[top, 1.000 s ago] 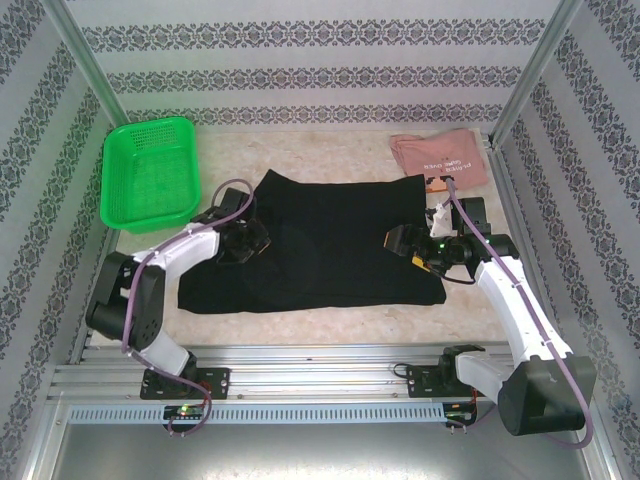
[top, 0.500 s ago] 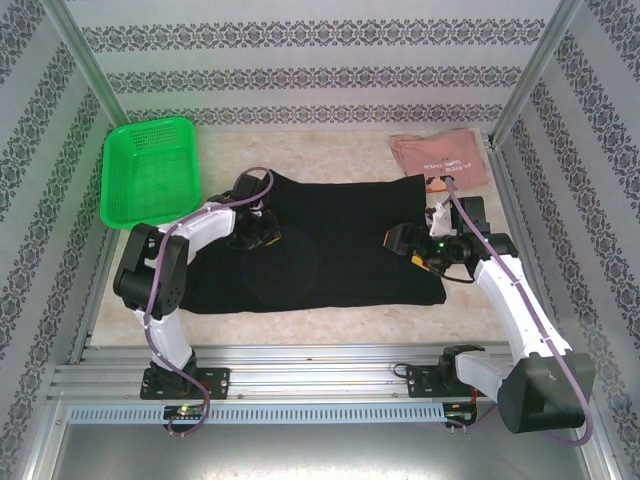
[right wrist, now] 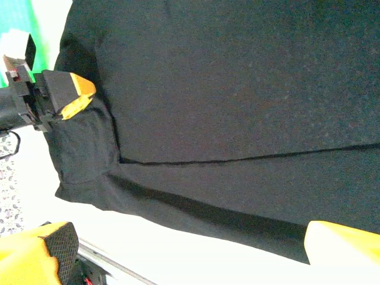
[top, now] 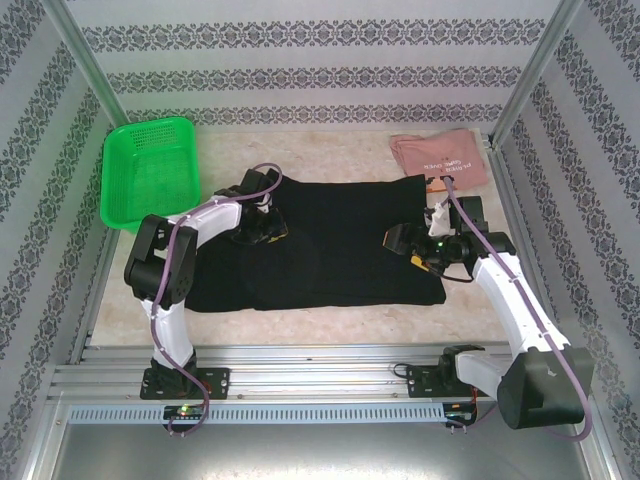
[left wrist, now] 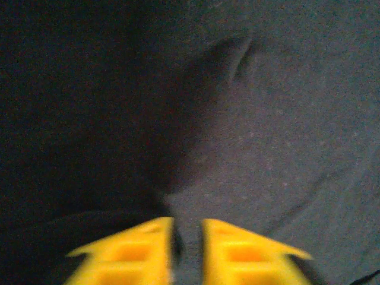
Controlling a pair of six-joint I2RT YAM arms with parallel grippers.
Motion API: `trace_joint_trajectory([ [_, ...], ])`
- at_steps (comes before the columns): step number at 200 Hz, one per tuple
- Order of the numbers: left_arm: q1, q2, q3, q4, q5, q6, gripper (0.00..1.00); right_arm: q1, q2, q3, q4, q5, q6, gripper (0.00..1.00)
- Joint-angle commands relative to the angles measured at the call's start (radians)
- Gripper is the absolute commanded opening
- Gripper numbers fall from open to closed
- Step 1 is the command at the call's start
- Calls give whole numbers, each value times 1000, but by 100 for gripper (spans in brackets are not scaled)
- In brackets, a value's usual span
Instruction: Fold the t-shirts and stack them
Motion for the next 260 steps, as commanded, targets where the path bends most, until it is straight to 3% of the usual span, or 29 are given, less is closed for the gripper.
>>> trace_joint_trajectory([
  [1,-6,-50,-11,3,-22,7,52,15,35,3,2,43,7,98],
  [8,-5,-101,-35,17,-47,-12,71,19,48,8,-5,65,4,98],
  [15,-3,-150,-52,23,-67,-31,81,25,63,12,-8,81,2,98],
  [32,-1,-274,-79,21,-102,-74,93,48,116,28,-11,122,10,98],
  [58,3,-445,-162,-26,-174,-119,97,118,200,53,32,171,27,98],
  [81,37,-542,-303,-65,-214,-147,94,164,281,58,103,203,57,98],
  [146,53,-564,-583,28,-300,-243,59,155,483,42,174,358,202,94],
  [203,44,-550,-672,-42,-257,-303,57,156,495,30,24,571,249,92],
  [260,23,-680,-668,-116,-193,-332,59,116,381,-36,33,580,265,94],
])
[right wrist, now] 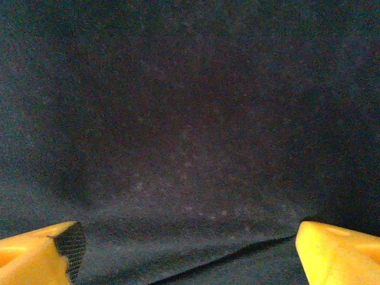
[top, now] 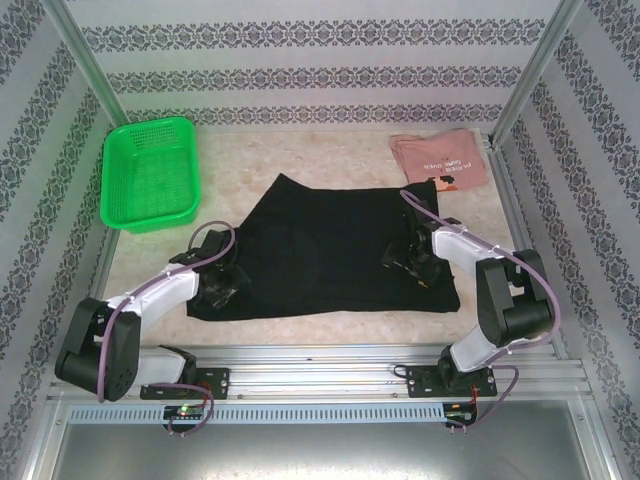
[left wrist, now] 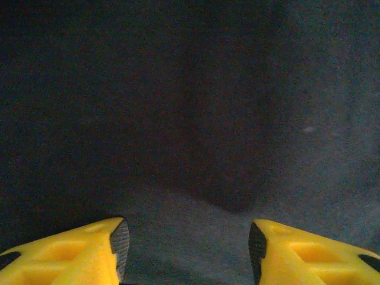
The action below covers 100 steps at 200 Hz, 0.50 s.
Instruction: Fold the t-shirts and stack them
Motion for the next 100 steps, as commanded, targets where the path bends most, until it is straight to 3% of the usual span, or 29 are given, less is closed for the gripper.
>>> trace_joint_trajectory([
  [1,-5,-52,20,-82,31,-32,59,-26,-60,-27,-40,67,13,94],
  [28,4,-50,253,-85,-4,46,75,-28,-108,39,14,-4,-74,98],
  [52,52,154,550,-79,76,190,84,-21,-144,109,34,-105,-161,98],
  [74,97,391,798,-96,161,325,85,-14,-186,148,40,-205,-218,98],
  [100,123,697,1108,-220,271,485,78,-4,-229,155,41,-280,-226,98],
])
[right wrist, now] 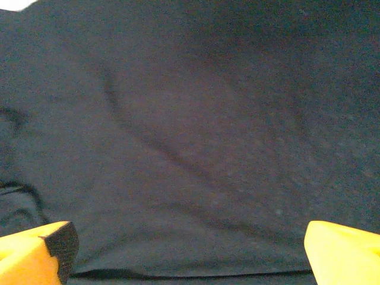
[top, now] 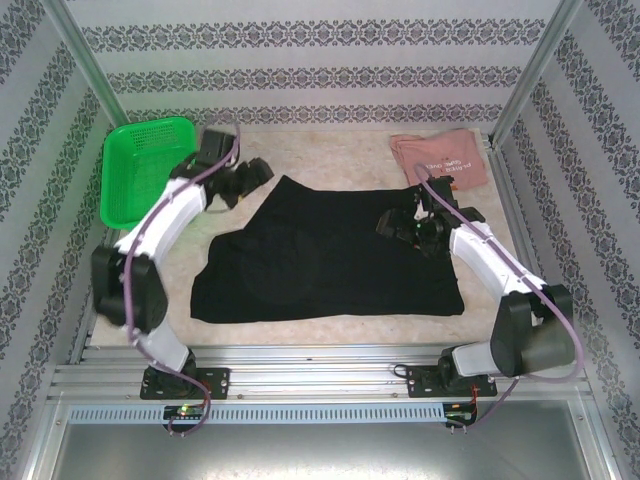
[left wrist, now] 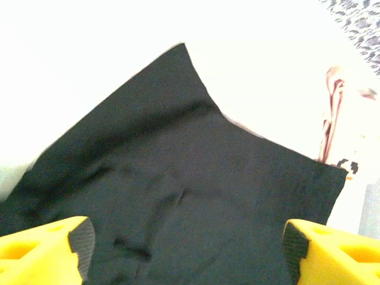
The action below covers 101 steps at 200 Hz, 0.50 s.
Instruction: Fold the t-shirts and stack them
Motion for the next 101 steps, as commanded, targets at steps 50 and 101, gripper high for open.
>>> trace_joint_trajectory([
  [50,36,486,373,-188,129,337,68,28,-111,-23,-13,-134,-34,98],
  [101,34,550,371,-98,61,301,65,30,-142,-57,-3,-141,-6,98],
])
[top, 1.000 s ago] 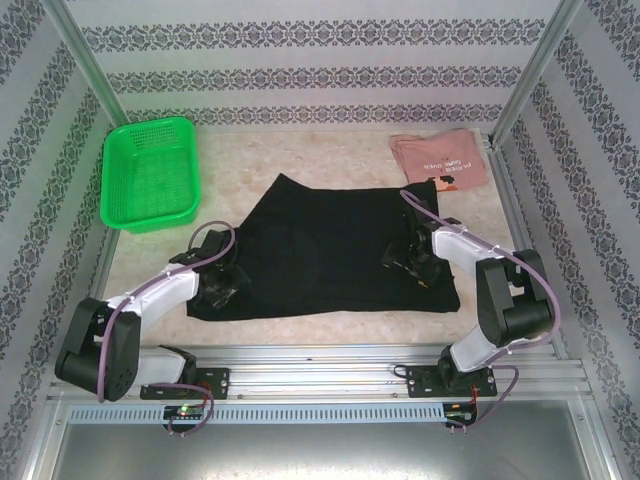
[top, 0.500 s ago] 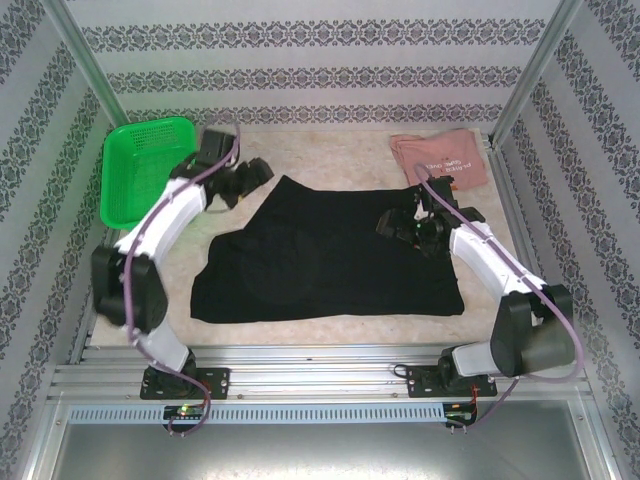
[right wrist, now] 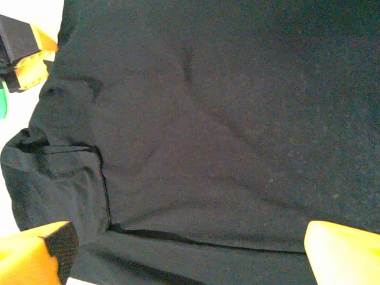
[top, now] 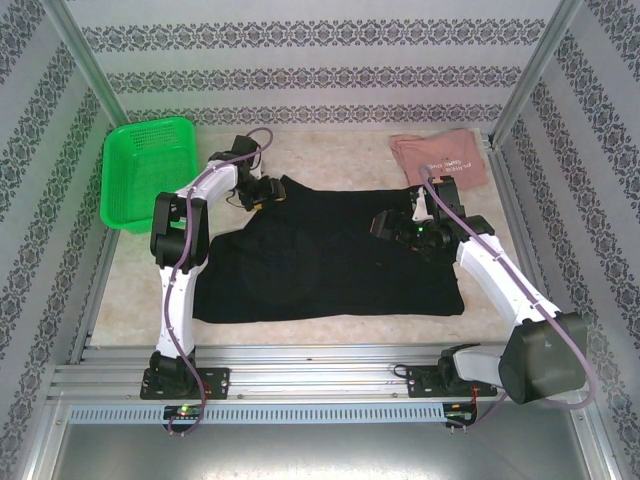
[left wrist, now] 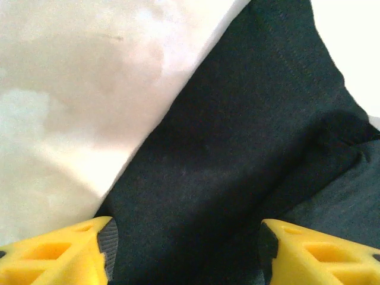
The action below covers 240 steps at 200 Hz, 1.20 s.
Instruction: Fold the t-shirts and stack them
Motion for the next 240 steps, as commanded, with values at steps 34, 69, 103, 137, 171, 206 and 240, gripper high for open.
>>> trace_joint_trajectory([
  [34,2,22,31,44,-112,11,65,10,-25,-28,-7,-24,14,98],
  [69,-15,61,84,38,-148,28,65,11,-34,-50,4,-26,25,98],
  [103,-55,129,159,8,-187,47,64,10,-35,-53,9,-35,28,98],
  [137,-83,190,219,-42,-212,56,54,12,-42,-60,5,-35,28,98],
  [171,-99,213,224,-62,-193,62,25,10,-48,-71,8,-35,30,98],
  [206,-95,123,171,-17,-236,98,7,10,-48,-71,7,-41,27,98],
  [240,-92,35,159,9,-285,141,5,9,-50,-75,8,-41,25,98],
])
